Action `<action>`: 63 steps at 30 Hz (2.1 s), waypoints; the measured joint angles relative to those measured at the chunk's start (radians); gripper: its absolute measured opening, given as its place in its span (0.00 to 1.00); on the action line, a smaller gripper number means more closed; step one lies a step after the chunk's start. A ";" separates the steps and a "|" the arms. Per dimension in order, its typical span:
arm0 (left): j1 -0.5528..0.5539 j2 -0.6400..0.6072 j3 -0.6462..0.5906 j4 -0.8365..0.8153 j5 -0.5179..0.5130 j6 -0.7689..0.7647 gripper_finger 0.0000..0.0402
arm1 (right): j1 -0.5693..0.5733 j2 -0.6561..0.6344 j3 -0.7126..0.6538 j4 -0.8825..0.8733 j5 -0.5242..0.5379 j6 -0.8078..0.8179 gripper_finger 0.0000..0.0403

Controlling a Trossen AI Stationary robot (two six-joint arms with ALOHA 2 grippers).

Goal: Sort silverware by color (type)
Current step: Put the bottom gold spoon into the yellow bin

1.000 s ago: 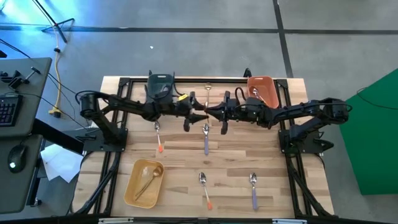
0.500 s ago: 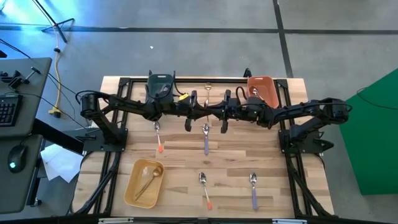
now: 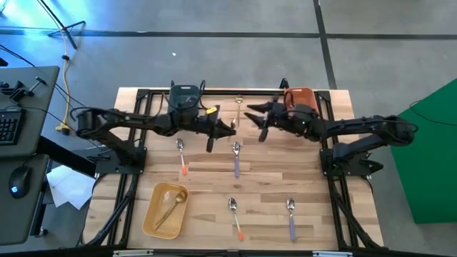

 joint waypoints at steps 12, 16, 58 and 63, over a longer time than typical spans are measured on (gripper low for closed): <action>-0.229 -0.243 0.158 -0.978 -0.362 -0.176 0.01 | -0.060 -0.041 -0.132 -0.095 0.091 0.010 0.04; -0.360 -0.243 0.258 -1.237 -0.415 -0.414 0.01 | -0.076 -0.041 -0.187 -0.025 0.085 0.002 0.02; -1.087 0.083 0.192 -1.364 -0.489 -1.785 0.01 | -0.273 -0.041 -0.195 0.139 -0.168 0.014 0.00; -1.087 0.083 0.135 -1.313 -0.449 -1.753 0.01 | -0.273 -0.041 -0.195 0.139 -0.178 0.014 0.00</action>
